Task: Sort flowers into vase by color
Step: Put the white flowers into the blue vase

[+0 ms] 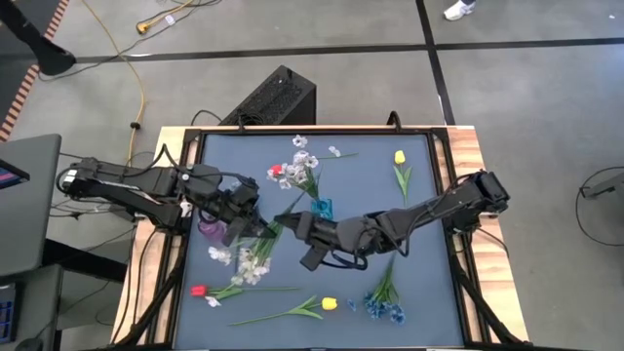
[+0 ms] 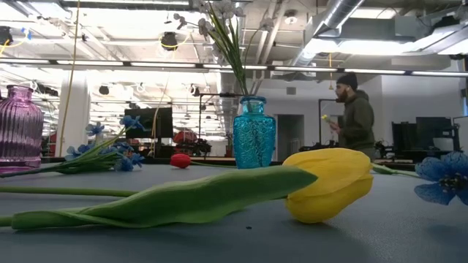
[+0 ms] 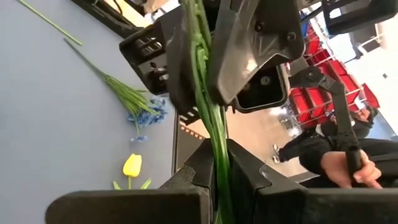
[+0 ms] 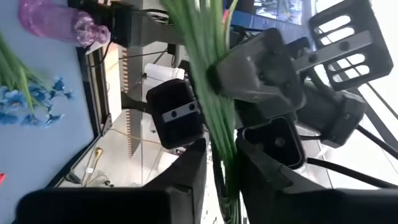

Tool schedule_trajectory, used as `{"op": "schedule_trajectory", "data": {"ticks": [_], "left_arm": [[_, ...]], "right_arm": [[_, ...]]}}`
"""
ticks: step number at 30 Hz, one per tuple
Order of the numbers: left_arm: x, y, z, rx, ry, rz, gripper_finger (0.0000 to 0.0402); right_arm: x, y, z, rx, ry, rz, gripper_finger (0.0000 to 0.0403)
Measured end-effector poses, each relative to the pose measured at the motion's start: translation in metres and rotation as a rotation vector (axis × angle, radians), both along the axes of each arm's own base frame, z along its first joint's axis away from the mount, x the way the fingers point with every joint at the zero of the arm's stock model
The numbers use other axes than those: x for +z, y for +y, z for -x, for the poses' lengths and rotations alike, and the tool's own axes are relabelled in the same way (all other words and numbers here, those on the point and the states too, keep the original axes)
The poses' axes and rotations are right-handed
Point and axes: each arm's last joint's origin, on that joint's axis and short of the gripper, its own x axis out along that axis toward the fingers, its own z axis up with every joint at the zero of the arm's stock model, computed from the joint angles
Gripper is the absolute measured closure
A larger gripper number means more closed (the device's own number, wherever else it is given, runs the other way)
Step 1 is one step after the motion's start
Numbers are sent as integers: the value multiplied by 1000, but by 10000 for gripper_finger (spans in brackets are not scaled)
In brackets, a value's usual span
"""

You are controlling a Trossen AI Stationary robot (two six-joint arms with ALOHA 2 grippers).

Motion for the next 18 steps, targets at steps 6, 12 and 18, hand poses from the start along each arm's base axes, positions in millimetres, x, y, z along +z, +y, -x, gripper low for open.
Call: {"op": "schedule_trajectory", "data": {"ticks": [6,12,18], "left_arm": [[0,1,-1,25,-15,-25,384],[5,0,-1,4,-76,-66,329],[10,5,3,-36,-121,-75,261]], "right_arm": [[2,0,0,-5,-32,-38,327],[1,5,1,1,-64,-154,365],[1,16,6,25,-86,-254,365]]}}
